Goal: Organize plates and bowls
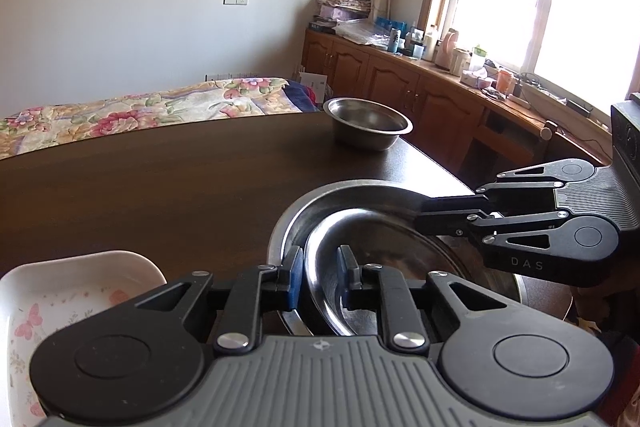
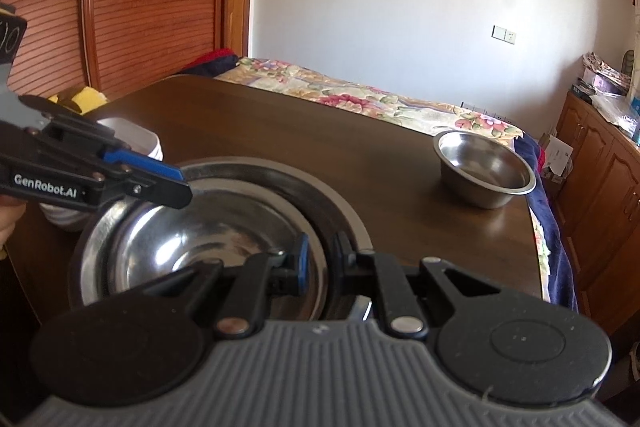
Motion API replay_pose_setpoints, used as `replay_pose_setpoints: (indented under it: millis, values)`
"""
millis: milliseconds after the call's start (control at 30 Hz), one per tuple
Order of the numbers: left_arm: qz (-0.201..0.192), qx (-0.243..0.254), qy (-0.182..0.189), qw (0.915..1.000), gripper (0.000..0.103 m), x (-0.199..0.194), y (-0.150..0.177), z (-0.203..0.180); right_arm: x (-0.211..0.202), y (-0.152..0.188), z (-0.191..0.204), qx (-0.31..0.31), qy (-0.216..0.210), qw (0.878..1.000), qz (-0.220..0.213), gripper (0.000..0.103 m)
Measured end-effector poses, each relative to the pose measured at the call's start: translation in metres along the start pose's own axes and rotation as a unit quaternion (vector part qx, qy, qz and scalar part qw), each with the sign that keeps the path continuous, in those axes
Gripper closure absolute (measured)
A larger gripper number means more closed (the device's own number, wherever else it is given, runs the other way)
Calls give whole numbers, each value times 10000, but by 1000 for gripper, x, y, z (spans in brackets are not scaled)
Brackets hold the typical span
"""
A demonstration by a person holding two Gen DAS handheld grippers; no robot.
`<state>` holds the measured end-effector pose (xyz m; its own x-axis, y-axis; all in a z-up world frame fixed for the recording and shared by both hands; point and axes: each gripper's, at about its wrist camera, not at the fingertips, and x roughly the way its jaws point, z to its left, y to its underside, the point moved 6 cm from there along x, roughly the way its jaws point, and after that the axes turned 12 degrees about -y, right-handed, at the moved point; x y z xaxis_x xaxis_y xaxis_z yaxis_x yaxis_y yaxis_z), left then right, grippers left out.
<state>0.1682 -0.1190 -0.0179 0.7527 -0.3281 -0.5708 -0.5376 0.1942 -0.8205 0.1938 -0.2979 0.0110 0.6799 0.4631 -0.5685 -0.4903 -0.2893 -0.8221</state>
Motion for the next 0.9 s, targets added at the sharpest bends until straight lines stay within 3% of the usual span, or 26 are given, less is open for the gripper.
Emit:
replay_pose_setpoints:
  millis: [433,900]
  values:
    - [-143,13,-171,9998,80,-1,-14,8,-9,-6,-13,205,16,9990,-385,88]
    - [-219,141,-399,9989,79,17,-44,4,-17,-18,-59,323,280,9959,-803,88]
